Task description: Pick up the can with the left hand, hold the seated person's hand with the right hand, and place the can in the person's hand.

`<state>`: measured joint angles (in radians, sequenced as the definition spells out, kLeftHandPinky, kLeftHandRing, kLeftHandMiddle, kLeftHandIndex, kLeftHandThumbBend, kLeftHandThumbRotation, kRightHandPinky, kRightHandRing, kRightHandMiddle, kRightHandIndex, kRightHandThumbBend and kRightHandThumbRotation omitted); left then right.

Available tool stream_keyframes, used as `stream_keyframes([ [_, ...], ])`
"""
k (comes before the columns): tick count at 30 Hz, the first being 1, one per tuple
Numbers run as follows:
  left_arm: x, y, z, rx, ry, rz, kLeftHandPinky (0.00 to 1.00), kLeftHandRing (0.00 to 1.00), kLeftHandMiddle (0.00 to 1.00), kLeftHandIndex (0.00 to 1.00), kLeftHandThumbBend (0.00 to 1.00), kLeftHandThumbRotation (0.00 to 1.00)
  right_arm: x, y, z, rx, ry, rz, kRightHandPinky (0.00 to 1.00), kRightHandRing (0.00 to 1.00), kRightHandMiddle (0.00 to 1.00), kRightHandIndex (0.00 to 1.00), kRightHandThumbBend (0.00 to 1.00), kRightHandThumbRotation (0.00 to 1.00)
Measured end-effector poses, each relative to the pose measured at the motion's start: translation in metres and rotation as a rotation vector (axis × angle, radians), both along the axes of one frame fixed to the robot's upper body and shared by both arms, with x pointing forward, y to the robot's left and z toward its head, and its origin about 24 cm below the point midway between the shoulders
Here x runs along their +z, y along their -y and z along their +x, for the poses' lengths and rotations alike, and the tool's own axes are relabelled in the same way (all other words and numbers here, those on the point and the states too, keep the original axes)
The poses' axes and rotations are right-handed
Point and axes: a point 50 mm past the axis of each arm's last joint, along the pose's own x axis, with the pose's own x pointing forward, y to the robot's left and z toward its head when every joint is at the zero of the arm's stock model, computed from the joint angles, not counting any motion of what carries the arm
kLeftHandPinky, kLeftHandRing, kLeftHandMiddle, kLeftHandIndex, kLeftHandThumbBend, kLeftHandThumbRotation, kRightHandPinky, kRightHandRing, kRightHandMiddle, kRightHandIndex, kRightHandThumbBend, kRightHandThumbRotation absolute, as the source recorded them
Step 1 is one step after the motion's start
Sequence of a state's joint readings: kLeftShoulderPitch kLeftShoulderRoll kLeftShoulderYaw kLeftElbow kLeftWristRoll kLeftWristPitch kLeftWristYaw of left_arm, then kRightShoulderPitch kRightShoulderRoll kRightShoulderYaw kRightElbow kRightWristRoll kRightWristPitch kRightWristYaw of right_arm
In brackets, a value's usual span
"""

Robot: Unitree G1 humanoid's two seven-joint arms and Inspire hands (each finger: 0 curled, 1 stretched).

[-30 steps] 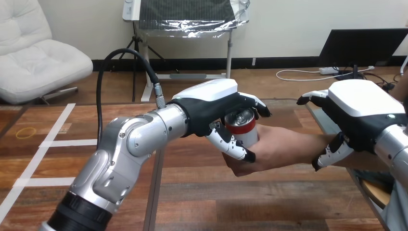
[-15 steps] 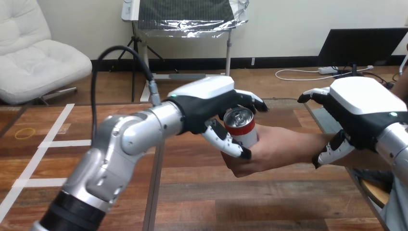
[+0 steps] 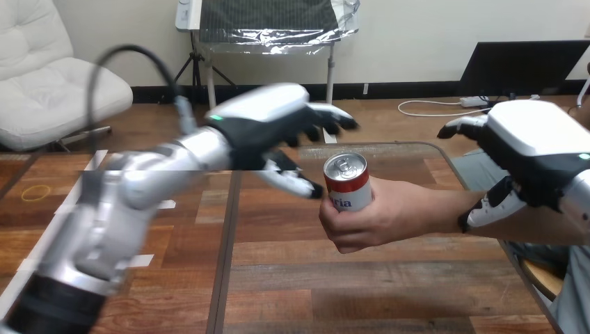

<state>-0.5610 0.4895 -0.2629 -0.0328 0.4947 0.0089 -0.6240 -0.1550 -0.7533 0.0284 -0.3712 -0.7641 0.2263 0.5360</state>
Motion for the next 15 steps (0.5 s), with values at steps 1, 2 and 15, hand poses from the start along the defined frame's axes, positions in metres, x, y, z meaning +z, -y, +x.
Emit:
stream_keyframes([
  [1,0.001,-0.003,0.0,0.005,0.004,-0.001,0.77,0.85,0.87,0.87,0.68,0.22,0.001,0.0,-0.001,0.0,0.002,0.003,0.74,0.84,0.87,0.83,0.83,0.0],
  [2,0.002,-0.006,0.0,0.012,0.01,-0.001,0.77,0.85,0.87,0.86,0.68,0.22,0.002,0.001,-0.001,-0.001,0.005,0.006,0.74,0.83,0.87,0.83,0.83,0.0],
  [15,0.013,-0.051,-0.006,0.11,0.069,-0.074,0.77,0.86,0.87,0.85,0.69,0.13,0.011,0.004,-0.013,-0.009,0.029,0.04,0.72,0.82,0.85,0.81,0.86,0.0],
])
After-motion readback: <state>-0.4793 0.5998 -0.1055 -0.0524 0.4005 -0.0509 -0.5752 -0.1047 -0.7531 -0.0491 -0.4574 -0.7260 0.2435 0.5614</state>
